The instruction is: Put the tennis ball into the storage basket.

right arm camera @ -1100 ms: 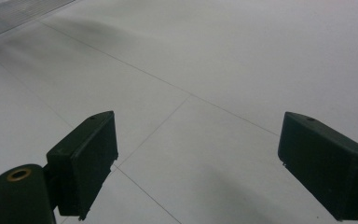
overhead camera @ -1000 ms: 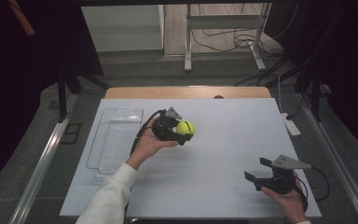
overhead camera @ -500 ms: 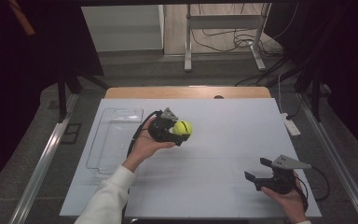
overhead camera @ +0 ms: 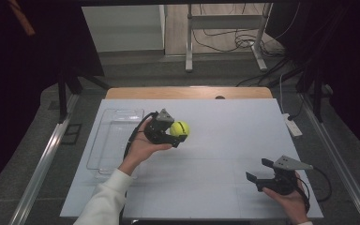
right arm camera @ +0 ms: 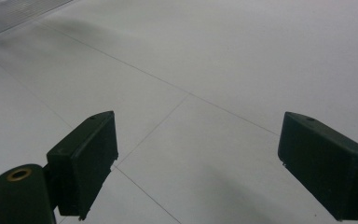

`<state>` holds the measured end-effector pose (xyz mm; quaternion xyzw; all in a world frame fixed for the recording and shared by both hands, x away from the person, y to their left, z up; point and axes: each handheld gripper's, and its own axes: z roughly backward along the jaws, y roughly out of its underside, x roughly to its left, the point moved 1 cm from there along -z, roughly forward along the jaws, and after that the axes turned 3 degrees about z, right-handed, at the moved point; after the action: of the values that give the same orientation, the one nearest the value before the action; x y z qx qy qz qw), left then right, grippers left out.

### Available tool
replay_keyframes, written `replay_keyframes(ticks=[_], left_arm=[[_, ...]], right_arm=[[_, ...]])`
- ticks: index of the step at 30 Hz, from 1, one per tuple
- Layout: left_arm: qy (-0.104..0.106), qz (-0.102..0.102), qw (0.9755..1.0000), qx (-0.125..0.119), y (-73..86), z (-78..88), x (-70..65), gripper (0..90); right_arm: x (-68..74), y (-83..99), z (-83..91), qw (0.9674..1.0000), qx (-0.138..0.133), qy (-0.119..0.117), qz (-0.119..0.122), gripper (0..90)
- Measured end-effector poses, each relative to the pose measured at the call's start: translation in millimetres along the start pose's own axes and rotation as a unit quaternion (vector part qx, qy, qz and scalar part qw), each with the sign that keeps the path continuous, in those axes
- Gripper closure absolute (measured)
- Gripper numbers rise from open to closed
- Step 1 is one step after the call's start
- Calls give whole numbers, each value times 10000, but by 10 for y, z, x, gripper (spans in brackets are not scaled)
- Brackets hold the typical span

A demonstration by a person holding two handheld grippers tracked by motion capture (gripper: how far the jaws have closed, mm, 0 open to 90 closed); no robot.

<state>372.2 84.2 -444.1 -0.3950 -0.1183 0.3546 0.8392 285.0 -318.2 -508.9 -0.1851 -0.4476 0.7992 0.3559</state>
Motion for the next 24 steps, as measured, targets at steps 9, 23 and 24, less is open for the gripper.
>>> replay_keyframes(ticks=[9, 23, 24], left_arm=[[-34, 62, 10000, -61, 9, 80, 71, 268], [-202, 128, 9997, -84, 23, 189, 156, 268], [-223, 150, 9996, -74, 26, 204, 168, 268]], right_arm=[[-2, 1, 0, 10000, 5, 11, -4, 121], [1, -1, 7, 10000, -36, 11, -23, 121], [1, -1, 6, 10000, -40, 10, -32, 121]])
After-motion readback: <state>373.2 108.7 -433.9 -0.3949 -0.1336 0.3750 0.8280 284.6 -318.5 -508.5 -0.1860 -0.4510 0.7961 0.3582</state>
